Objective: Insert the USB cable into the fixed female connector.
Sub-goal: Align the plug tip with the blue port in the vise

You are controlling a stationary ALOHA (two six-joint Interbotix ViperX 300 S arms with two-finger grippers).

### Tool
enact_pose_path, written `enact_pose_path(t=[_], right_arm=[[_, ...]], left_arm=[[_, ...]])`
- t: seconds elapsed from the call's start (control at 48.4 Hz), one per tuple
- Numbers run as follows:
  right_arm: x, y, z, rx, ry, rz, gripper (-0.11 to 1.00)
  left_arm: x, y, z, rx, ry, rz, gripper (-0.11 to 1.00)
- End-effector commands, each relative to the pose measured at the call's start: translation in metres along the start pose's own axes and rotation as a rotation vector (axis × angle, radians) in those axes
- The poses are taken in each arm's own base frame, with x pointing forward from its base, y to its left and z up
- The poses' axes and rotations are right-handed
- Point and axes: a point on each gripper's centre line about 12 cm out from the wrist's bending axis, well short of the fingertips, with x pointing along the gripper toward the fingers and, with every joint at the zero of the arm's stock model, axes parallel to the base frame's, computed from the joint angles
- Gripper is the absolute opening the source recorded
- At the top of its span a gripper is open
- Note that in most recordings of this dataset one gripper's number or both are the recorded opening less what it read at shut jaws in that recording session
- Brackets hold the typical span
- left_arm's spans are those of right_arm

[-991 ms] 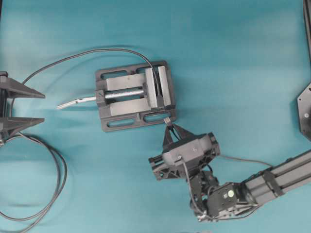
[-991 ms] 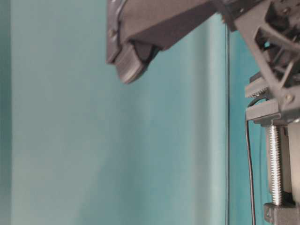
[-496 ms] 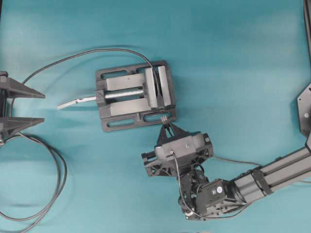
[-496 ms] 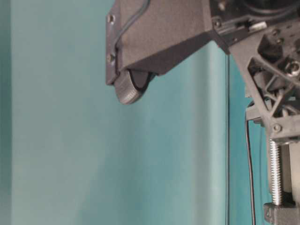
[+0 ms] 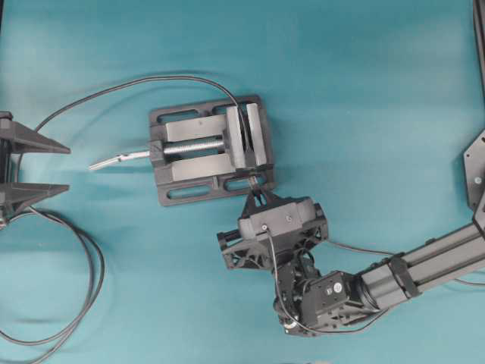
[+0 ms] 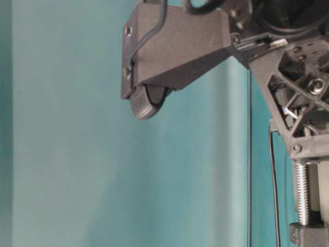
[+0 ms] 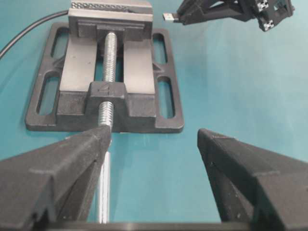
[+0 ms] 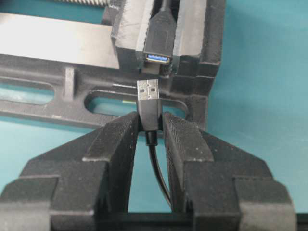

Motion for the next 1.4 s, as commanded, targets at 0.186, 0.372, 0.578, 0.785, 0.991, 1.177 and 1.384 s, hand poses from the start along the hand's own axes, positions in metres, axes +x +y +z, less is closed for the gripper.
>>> enact_pose_path(t=[0.186, 0.372, 0.578, 0.785, 0.991, 1.177, 1.384], right_arm=[[-0.005, 0.003, 0.014, 0.039, 0.006, 0.003, 0.21], [-0.004, 0.004, 0.016, 0.038, 0.018, -0.004, 0.21], [-0.001, 0.004, 0.020, 0.041, 0.019, -0.012, 0.21], [0.001, 0.003, 0.023, 0.036, 0.019, -0.018, 0.21], [0.004, 0.004, 0.026, 0.040, 0.021, -0.023, 0.21], [0.005, 0.003, 0.027, 0.040, 0.017, -0.027, 0.21], [0.005, 0.004, 0.029, 0.040, 0.009, -0.024, 0.21]], left_arm=[[0.001, -0.001, 0.004, -0.006, -0.003, -0.002, 0.88], [0.001, -0.001, 0.004, -0.006, -0.004, -0.002, 0.88], [0.001, -0.001, 0.004, -0.004, -0.004, -0.002, 0.88], [0.001, -0.001, 0.004, -0.006, -0.004, -0.002, 0.88], [0.001, -0.001, 0.005, -0.004, -0.006, -0.002, 0.88], [0.001, -0.001, 0.004, -0.006, -0.004, -0.002, 0.88], [0.001, -0.001, 0.005, -0.006, -0.006, -0.002, 0.88]])
